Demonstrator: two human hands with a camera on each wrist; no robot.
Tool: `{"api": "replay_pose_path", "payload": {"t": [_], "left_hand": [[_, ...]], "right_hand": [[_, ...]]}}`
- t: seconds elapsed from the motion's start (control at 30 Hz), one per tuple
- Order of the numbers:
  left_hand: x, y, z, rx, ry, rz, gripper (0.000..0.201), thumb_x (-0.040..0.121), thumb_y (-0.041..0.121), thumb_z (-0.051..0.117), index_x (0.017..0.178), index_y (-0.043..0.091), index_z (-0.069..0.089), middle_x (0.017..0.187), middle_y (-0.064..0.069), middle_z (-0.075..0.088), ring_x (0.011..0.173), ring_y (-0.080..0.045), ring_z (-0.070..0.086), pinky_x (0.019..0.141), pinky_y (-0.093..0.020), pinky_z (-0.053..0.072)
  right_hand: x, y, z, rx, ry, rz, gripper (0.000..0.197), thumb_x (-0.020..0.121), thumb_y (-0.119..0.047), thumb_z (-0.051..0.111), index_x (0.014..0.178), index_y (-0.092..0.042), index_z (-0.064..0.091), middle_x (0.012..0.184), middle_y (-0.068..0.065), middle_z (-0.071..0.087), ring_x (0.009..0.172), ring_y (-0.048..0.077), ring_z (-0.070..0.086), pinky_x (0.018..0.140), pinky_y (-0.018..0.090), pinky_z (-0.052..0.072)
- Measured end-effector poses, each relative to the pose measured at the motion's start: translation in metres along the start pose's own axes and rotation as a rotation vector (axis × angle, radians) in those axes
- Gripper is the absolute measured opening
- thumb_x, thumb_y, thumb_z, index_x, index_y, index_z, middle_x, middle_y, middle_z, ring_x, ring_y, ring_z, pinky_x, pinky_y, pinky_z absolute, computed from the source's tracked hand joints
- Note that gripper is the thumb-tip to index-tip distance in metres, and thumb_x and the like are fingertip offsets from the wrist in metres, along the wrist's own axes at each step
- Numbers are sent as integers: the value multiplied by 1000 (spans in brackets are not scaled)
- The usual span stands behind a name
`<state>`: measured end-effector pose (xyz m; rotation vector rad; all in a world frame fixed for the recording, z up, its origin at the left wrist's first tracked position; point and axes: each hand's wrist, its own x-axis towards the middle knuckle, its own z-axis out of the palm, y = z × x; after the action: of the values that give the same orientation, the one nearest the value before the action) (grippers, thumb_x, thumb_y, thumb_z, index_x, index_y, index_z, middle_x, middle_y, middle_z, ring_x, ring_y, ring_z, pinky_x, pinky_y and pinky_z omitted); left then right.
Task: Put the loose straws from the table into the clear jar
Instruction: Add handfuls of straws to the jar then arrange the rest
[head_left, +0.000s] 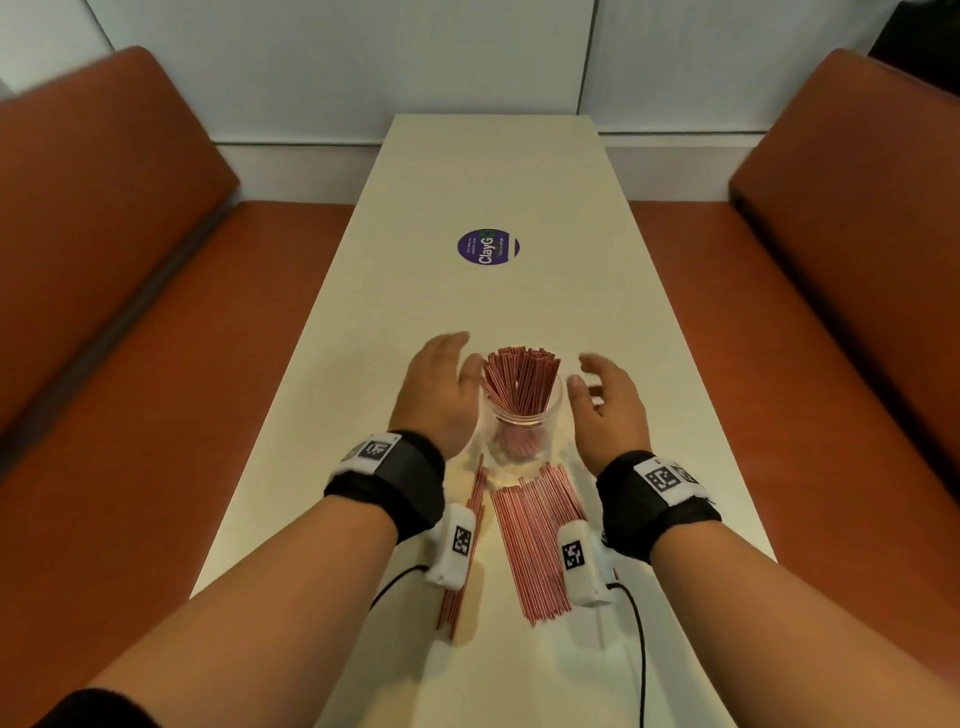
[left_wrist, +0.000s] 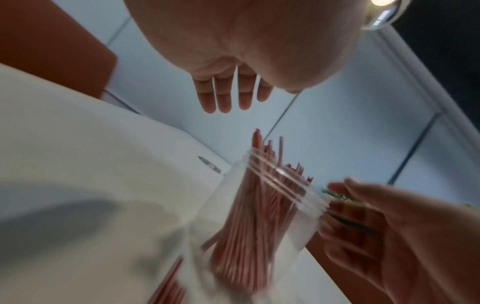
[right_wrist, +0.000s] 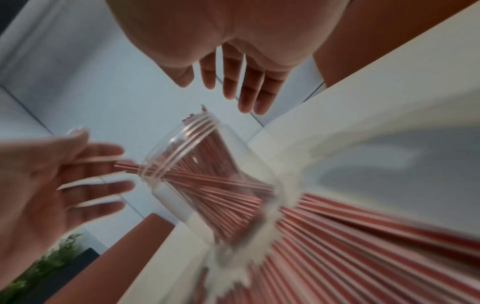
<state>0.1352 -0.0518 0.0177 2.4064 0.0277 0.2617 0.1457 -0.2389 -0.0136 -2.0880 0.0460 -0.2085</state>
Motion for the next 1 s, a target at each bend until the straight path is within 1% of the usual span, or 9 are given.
{"api": "replay_pose_path", "payload": {"t": [0.07,0.17,0.27,0.4,0.5,0.6,0.8,0.9,1.0], "left_hand": [[-22,-14,1,50,1,-160,35,98,30,43,125,11,56,127,-10,57,115,-24,53,99,-32,40],[-54,-33,10,211,-240,-395,31,94,36,49,98,10,63,103,-11,67,90,-25,60,81,-30,48],[-77,-32,24,330,-403,-427,52,86,56,53,86,6,66,89,-15,69,81,-29,65,66,-31,49],[-93,-3,40,336,-435,-454,60,68,73,63,67,14,51,69,-2,59,58,-18,56,47,-24,37],[-93,8,46,341,-448,-437,61,61,71,71,69,14,52,73,-2,60,60,-18,57,47,-24,39],[-90,5,49,336,-437,-425,51,69,56,74,88,11,61,89,-6,67,78,-24,64,58,-26,44],[-92,-3,46,286,-451,-426,56,72,57,71,86,3,69,77,-13,67,73,-26,66,42,-24,28],[-90,-6,46,272,-450,-439,49,71,52,75,84,4,70,78,-14,67,75,-25,68,43,-23,32],[-87,-14,46,254,-454,-451,40,77,47,72,78,7,70,78,-9,69,75,-23,67,56,-26,45]], "right_hand": [[-15,14,-9,-124,-21,109,35,94,-31,51,125,-14,53,120,4,59,95,18,59,82,29,45],[-37,33,-17,-382,-215,269,37,92,-37,53,116,-10,57,109,8,65,99,25,61,85,31,46],[-52,35,-21,-552,-350,288,36,86,-46,57,99,-14,61,97,6,67,85,22,59,75,29,47],[-66,22,-15,-628,-447,273,48,72,-59,67,89,-16,58,83,1,60,77,20,59,65,28,47],[-72,17,-11,-653,-481,237,61,65,-61,73,98,-13,58,93,5,62,86,23,62,68,30,49],[-72,18,-12,-669,-494,239,67,63,-60,76,105,-12,57,102,6,64,91,23,62,71,30,50],[-76,14,-6,-668,-500,258,84,50,-67,78,107,-11,52,101,5,59,81,20,57,55,27,40],[-77,13,-6,-682,-508,262,77,56,-60,79,109,-11,52,106,6,60,87,22,60,62,30,46],[-73,15,-11,-661,-521,237,50,73,-45,74,106,-11,59,105,8,65,93,23,62,76,32,52]]}}
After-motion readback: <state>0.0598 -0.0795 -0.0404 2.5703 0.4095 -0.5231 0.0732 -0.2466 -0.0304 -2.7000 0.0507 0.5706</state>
